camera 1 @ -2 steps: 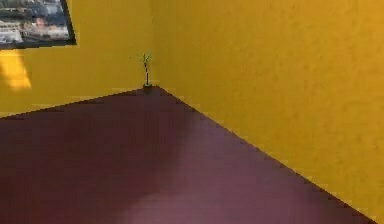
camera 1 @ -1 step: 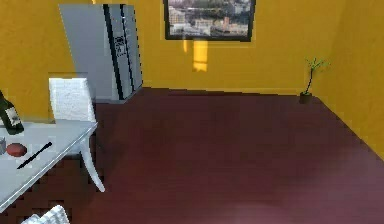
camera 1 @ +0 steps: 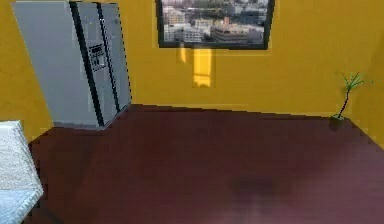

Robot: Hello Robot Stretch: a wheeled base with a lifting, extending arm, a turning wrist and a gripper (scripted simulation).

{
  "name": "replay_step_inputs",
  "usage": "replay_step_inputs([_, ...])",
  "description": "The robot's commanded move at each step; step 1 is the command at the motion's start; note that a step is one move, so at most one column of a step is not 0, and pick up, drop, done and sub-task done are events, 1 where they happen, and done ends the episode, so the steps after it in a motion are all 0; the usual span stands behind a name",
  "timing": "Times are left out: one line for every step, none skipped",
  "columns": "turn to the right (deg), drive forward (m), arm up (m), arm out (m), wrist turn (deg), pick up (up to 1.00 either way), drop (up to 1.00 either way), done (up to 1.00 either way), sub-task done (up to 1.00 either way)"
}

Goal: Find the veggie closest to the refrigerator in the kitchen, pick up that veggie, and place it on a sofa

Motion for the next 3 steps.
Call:
replay_step_inputs([-45.0,0.0,0.0,0.0,0.0,0.0,0.0,0.0,0.0])
replay_step_inputs([-45.0,0.0,0.0,0.0,0.0,0.0,0.0,0.0,0.0])
replay_step_inputs([-45.0,0.0,0.0,0.0,0.0,0.0,0.0,0.0,0.0])
